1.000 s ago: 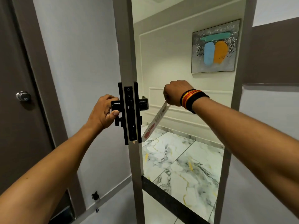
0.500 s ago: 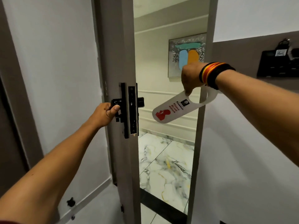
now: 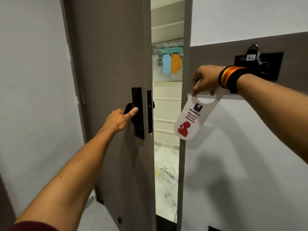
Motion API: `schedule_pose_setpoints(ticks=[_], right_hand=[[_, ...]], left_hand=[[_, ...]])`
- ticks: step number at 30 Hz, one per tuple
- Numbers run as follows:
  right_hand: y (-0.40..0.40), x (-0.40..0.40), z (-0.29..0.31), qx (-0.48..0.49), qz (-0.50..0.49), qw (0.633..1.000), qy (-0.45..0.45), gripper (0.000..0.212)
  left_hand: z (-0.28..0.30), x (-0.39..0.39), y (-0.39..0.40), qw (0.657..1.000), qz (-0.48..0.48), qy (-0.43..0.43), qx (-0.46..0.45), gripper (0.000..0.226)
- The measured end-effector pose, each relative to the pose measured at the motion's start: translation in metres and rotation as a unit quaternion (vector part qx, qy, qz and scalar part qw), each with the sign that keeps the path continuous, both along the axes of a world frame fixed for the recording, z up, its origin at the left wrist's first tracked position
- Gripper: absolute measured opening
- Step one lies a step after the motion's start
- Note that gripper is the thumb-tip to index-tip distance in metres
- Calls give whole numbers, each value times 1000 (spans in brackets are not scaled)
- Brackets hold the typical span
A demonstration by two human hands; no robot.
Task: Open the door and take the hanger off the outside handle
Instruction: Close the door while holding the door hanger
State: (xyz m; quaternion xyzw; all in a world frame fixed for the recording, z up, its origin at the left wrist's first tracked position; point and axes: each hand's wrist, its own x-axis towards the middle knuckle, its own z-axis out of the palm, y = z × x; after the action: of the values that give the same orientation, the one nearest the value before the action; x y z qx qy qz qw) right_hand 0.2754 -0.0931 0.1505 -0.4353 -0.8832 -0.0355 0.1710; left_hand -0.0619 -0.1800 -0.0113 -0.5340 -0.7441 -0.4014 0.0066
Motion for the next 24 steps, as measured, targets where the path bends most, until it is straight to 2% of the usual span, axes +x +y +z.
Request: schedule_pose_setpoints(ticks=[2, 5, 7, 12, 16, 19, 24], right_hand=[[12, 13, 0, -27, 2, 999, 23, 13], [26, 34, -1, -40, 10, 997, 68, 11], [36, 47, -4, -39, 18, 993, 110, 13], [63, 72, -11, -43, 49, 965, 255, 29], [89, 77, -12, -43, 82, 944, 318, 33], [109, 73, -10, -36, 86, 939, 330, 37], [131, 59, -9, -17, 47, 954, 294, 33]], left_hand=[[1, 14, 20, 1000, 15, 23, -9, 125], [2, 32, 52, 998, 37, 51, -19, 99], [3, 43, 77, 996, 49, 61, -31, 93], [6, 66, 128, 994, 64, 73, -43, 105], [8, 77, 165, 993, 68, 79, -55, 119], [7, 79, 191, 992, 77, 83, -46, 114], [1, 77, 223, 991, 92, 94, -24, 102]])
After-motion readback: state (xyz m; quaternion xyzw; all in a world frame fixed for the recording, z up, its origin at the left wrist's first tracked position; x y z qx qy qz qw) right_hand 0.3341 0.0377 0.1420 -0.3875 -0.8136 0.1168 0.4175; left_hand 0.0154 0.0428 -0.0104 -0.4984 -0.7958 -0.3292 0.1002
